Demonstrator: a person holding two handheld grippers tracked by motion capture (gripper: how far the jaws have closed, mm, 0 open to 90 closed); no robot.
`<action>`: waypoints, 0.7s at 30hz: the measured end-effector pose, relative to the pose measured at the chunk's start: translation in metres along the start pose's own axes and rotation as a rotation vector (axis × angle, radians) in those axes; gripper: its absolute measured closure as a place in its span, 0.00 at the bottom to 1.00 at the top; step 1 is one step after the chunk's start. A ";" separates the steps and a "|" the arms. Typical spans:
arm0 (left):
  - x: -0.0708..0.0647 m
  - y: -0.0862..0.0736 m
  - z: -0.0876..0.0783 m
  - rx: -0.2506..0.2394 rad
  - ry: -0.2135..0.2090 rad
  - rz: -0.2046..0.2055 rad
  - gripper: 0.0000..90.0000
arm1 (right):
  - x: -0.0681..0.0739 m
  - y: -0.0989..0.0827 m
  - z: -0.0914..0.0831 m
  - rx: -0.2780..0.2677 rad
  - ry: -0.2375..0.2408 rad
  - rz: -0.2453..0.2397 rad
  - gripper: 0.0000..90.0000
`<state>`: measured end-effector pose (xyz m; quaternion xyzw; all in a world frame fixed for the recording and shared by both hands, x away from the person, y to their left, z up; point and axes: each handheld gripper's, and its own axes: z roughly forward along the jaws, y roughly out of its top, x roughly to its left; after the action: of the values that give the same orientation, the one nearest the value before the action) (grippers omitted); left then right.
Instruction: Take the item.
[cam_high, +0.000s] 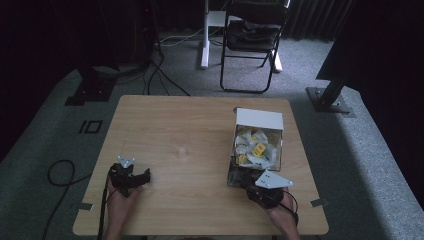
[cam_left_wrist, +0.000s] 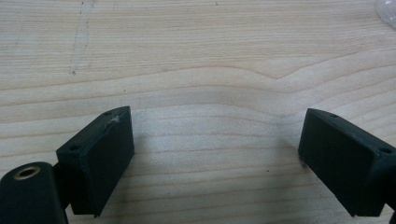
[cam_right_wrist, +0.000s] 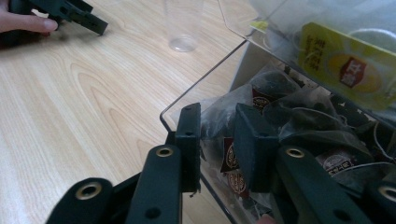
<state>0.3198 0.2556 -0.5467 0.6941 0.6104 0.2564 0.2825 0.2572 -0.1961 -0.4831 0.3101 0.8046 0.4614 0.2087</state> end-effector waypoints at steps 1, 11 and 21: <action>0.000 0.000 0.000 0.000 0.000 0.000 0.12 | 0.000 0.000 0.001 0.005 -0.003 -0.002 0.85; 0.000 0.000 0.000 0.000 0.000 0.000 0.12 | 0.004 0.004 -0.001 0.002 -0.038 -0.016 1.00; 0.000 0.000 0.000 0.000 0.000 0.000 0.12 | 0.005 0.007 -0.005 -0.006 -0.050 -0.022 1.00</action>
<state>0.3198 0.2556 -0.5467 0.6941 0.6105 0.2565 0.2824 0.2525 -0.1930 -0.4744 0.3119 0.8013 0.4535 0.2347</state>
